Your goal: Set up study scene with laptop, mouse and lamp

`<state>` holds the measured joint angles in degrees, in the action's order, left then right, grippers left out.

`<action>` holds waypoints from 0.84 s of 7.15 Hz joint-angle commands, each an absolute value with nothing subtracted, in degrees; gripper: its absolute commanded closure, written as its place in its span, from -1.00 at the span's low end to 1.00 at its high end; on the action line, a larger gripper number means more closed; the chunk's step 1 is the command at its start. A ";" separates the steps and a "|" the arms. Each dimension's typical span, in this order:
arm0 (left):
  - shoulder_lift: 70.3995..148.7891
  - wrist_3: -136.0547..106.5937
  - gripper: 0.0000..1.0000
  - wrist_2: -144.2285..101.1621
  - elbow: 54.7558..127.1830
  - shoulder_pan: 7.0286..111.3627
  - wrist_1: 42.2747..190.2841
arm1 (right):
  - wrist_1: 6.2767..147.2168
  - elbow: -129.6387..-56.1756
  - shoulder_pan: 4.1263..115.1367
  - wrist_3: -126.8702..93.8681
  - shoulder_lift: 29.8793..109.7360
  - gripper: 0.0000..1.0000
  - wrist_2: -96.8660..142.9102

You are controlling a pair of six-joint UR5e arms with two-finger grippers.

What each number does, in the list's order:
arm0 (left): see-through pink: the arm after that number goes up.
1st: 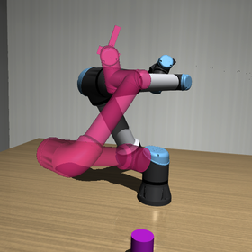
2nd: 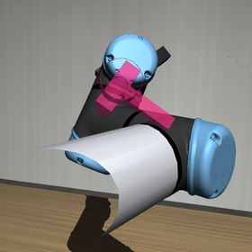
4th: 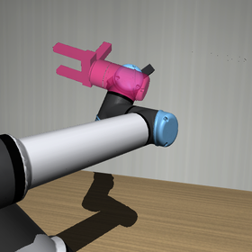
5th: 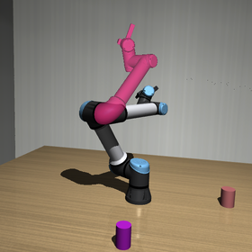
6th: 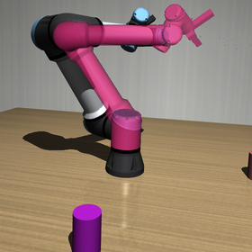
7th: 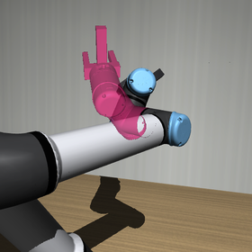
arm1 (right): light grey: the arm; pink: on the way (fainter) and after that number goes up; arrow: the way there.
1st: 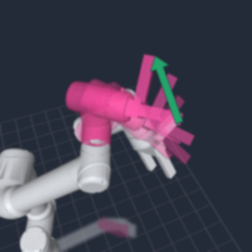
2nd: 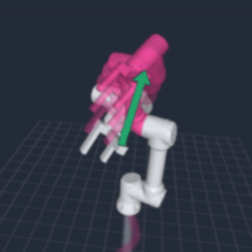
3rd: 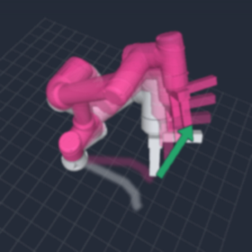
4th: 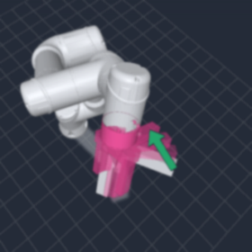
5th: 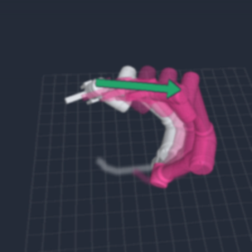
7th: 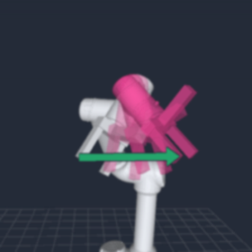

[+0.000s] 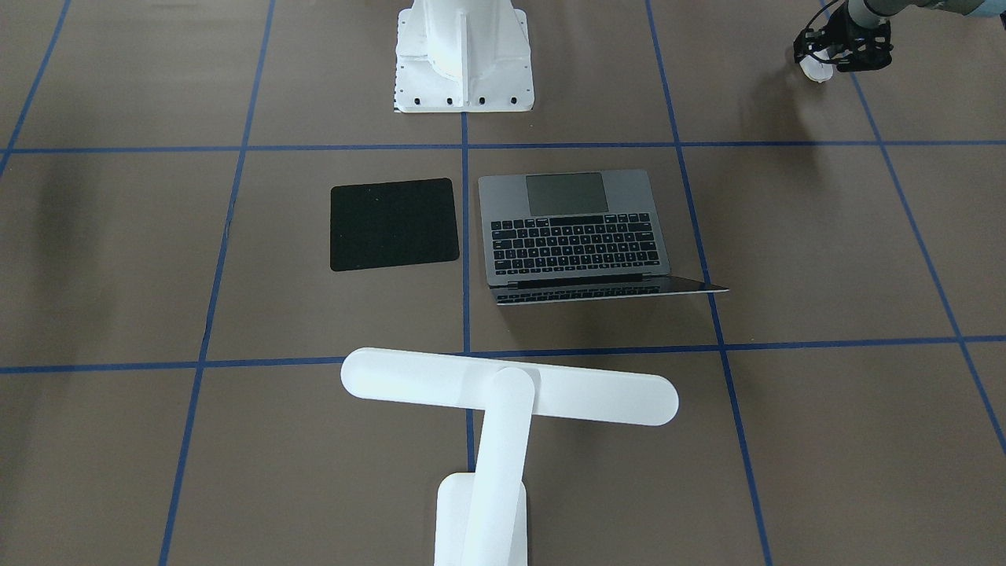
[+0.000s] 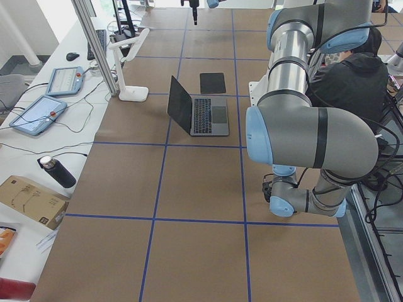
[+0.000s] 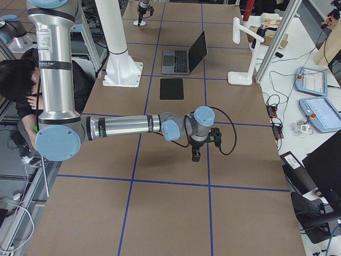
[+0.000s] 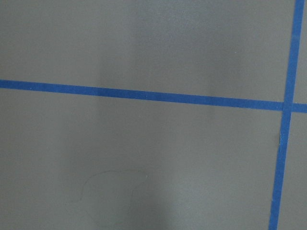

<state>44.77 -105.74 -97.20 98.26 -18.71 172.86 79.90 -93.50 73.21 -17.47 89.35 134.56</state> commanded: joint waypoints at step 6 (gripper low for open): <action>41.84 -106.43 0.08 -97.47 104.82 -16.89 180.70 | 79.98 -93.78 72.95 -17.49 89.56 -0.98 134.56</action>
<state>42.58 -106.33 -97.31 101.42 -17.82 179.87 79.95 -93.78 73.08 -17.49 89.63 134.56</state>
